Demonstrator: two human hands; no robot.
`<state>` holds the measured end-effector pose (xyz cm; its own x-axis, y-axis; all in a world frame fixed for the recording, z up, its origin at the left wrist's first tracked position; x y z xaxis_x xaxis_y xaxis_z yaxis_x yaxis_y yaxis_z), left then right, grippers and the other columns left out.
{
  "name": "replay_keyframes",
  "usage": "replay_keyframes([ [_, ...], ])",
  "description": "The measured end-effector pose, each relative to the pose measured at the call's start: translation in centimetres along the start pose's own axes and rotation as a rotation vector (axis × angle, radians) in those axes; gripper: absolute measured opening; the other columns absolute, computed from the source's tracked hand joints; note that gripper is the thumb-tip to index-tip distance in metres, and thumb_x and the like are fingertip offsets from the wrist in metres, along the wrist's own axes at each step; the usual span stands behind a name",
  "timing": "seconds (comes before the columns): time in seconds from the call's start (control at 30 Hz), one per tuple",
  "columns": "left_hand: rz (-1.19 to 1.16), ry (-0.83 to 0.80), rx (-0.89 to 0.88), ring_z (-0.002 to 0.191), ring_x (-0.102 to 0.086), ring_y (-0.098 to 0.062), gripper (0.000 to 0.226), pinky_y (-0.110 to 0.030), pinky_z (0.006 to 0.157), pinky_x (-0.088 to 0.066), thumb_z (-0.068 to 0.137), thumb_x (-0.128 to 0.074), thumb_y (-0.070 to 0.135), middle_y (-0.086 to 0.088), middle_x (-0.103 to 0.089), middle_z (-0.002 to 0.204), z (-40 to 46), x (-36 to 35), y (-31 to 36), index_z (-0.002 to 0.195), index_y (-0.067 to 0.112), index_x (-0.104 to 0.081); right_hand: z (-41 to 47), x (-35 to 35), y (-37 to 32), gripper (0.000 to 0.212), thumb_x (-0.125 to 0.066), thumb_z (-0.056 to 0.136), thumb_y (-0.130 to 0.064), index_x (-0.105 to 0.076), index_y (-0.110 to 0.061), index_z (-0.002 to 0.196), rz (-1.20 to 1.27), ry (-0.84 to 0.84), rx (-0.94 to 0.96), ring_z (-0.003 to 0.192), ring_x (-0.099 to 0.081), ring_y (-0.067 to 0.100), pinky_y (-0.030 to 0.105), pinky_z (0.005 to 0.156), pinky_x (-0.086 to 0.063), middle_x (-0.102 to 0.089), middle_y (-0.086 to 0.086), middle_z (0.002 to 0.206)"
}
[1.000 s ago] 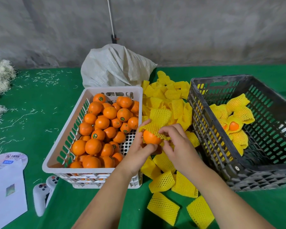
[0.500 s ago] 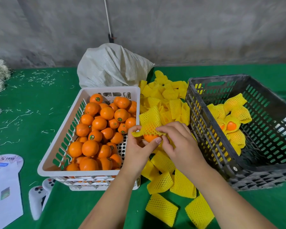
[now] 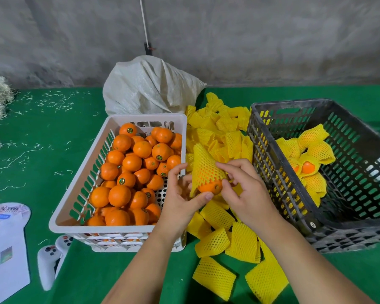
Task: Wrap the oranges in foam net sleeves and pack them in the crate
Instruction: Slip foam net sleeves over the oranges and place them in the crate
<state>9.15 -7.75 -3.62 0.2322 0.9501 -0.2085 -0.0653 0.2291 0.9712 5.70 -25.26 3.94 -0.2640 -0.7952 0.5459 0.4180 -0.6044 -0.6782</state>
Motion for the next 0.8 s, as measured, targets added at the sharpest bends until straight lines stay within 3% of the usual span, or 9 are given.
replay_keyframes([
  [0.1, 0.193, -0.101, -0.034, 0.136, -0.058, -0.012, 0.093, -0.023, 0.104, -0.051, 0.083, -0.092, 0.031, 0.011, -0.059, 0.146, -0.3, -0.5, 0.2, 0.157, 0.037, -0.035, -0.3, 0.1, 0.3, 0.029, -0.06, 0.095, -0.013, -0.072, -0.01, 0.121, -0.024, 0.018, -0.016, 0.102, -0.053, 0.0, 0.011, 0.082, -0.044, -0.054, 0.0, 0.112],
  [0.2, 0.403, -0.146, -0.071, 0.139, -0.046, 0.009, 0.091, -0.006, 0.104, -0.039, 0.078, -0.092, 0.048, 0.035, -0.049, 0.148, -0.6, -1.5, 0.5, 0.152, 0.051, -0.038, -0.7, 0.0, 0.8, 0.022, -0.06, 0.099, -0.007, -0.072, -0.007, 0.117, -0.112, 0.021, 0.007, 0.113, -0.057, 0.012, 0.018, 0.095, -0.046, -0.062, 0.005, 0.119],
  [0.27, 0.428, -0.078, -0.096, 0.134, -0.051, 0.007, 0.082, -0.009, 0.102, -0.044, 0.08, -0.089, 0.047, 0.034, -0.053, 0.143, -0.8, -1.7, 0.6, 0.148, 0.05, -0.043, -0.9, 0.1, 1.1, 0.023, -0.06, 0.099, -0.004, -0.071, -0.006, 0.119, -0.182, 0.018, 0.031, 0.113, -0.06, 0.019, 0.029, 0.097, -0.05, -0.066, 0.006, 0.119],
  [0.33, 0.43, 0.01, -0.121, 0.128, -0.057, 0.004, 0.074, -0.012, 0.098, -0.048, 0.083, -0.085, 0.047, 0.031, -0.058, 0.138, -0.9, -1.5, 0.7, 0.146, 0.045, -0.047, -1.0, 0.3, 1.1, 0.021, -0.059, 0.1, -0.007, -0.071, -0.005, 0.118, -0.228, 0.03, 0.072, 0.105, -0.064, 0.023, 0.035, 0.089, -0.054, -0.067, 0.007, 0.113],
  [0.43, 0.436, 0.15, -0.116, 0.127, -0.057, 0.005, 0.07, -0.012, 0.098, -0.047, 0.082, -0.08, 0.057, 0.032, -0.059, 0.135, -1.0, -1.2, 0.9, 0.143, 0.047, -0.049, -1.3, 0.0, 0.1, 0.021, -0.057, 0.101, -0.012, -0.072, -0.004, 0.113, -0.304, 0.071, 0.21, 0.096, -0.064, 0.026, 0.033, 0.084, -0.053, -0.068, 0.007, 0.105],
  [0.53, 0.349, 0.227, -0.122, 0.122, -0.061, 0.005, 0.059, -0.009, 0.093, -0.048, 0.083, -0.08, 0.055, 0.03, -0.063, 0.13, -0.6, -1.1, 1.1, 0.135, 0.051, -0.052, -1.4, -1.2, -0.6, 0.023, -0.062, 0.098, -0.013, -0.071, -0.009, 0.119, -0.323, 0.048, 0.219, 0.102, -0.06, 0.025, 0.032, 0.087, -0.052, -0.066, 0.004, 0.111],
  [0.6, 0.235, 0.219, -0.092, 0.118, -0.067, -0.004, 0.053, -0.017, 0.092, -0.053, 0.086, -0.08, 0.055, 0.02, -0.068, 0.127, -0.4, -0.9, 1.1, 0.133, 0.047, -0.056, -1.3, -1.8, -0.3, 0.035, -0.067, 0.095, -0.012, -0.064, -0.013, 0.13, -0.235, 0.0, 0.1, 0.11, -0.056, 0.019, 0.03, 0.09, -0.052, -0.058, 0.002, 0.122],
  [0.7, 0.148, 0.152, -0.055, 0.117, -0.07, -0.016, 0.056, -0.025, 0.09, -0.058, 0.088, -0.081, 0.052, 0.008, -0.069, 0.129, -0.2, -0.3, 1.0, 0.136, 0.04, -0.056, -1.0, -1.9, -0.1, 0.043, -0.068, 0.095, -0.009, -0.059, -0.015, 0.136, -0.101, -0.011, 0.031, 0.108, -0.047, 0.001, 0.016, 0.086, -0.047, -0.048, -0.003, 0.13],
  [0.8, 0.144, 0.082, -0.074, 0.121, -0.068, -0.021, 0.067, -0.03, 0.091, -0.059, 0.091, -0.083, 0.039, 0.006, -0.066, 0.135, -0.3, -0.1, 0.8, 0.147, 0.03, -0.047, -0.5, -1.8, -0.4, 0.031, -0.058, 0.097, -0.006, -0.066, -0.011, 0.125, -0.097, 0.035, 0.096, 0.108, -0.054, 0.01, 0.018, 0.086, -0.048, -0.053, 0.0, 0.123],
])
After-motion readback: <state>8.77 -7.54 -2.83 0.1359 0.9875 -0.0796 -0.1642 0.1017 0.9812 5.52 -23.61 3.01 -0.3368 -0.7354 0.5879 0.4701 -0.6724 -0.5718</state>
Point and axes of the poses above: each hand's wrist, its own z-axis towards the middle knuckle, its own x-axis out of the back of the hand, y = z × x, the point moved 4 cm from there along z, towards the middle knuckle
